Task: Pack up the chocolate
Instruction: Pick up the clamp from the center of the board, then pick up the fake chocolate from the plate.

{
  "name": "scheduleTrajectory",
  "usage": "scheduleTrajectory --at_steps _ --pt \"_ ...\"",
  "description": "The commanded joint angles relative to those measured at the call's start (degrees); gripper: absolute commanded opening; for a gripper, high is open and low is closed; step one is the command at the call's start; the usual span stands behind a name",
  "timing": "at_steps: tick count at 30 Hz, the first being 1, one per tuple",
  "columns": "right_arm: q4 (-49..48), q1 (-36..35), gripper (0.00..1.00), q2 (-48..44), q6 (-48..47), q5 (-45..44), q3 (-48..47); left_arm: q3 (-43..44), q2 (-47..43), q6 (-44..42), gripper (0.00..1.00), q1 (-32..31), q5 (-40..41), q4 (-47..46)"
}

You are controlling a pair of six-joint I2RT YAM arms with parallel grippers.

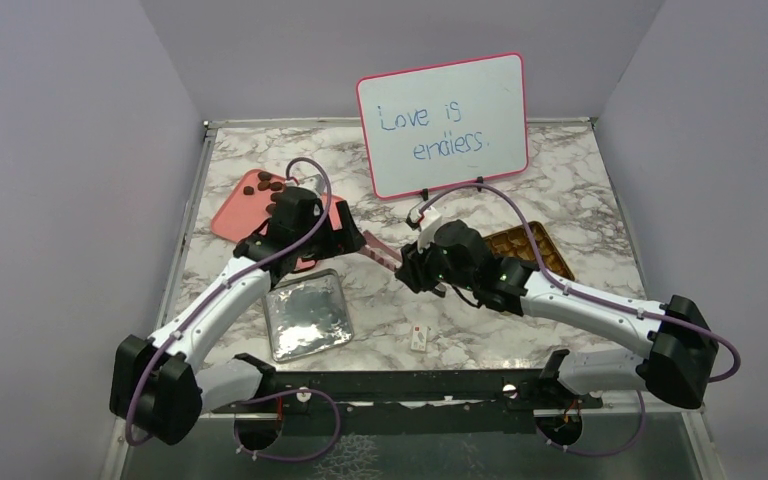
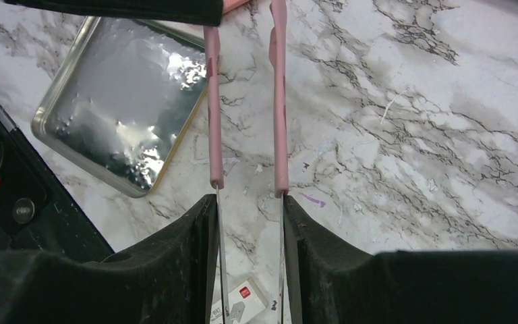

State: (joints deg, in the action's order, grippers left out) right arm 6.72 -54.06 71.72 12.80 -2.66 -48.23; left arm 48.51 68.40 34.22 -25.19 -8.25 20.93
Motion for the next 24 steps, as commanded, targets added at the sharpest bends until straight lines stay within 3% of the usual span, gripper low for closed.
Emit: scheduleTrajectory --at_steps 1,7,13,18,24 --pt "0.1 -0.3 0.42 0.4 -1.1 0.8 -1.5 0.4 -8.5 -0.6 0.94 0.3 2.5 1.4" --pt "2.5 -0.3 0.42 6.1 -0.6 1.0 -6.5 2.1 -18.6 -7.0 0.99 0.3 4.3 2.9" --pt "4.4 -0.5 0.42 12.7 -0.6 0.4 -13.3 -2.3 -32.1 -12.7 0.99 0.3 11.0 3.3" --pt "4.0 -1.3 0.42 18.7 -0.4 0.5 -18.7 -9.3 -42.9 -12.0 0.99 0.3 17.0 1.7" --pt "7.8 -3.7 0.42 28.9 0.1 -3.1 -29.7 -10.6 -49.5 -12.3 0.99 0.3 19.5 1.2"
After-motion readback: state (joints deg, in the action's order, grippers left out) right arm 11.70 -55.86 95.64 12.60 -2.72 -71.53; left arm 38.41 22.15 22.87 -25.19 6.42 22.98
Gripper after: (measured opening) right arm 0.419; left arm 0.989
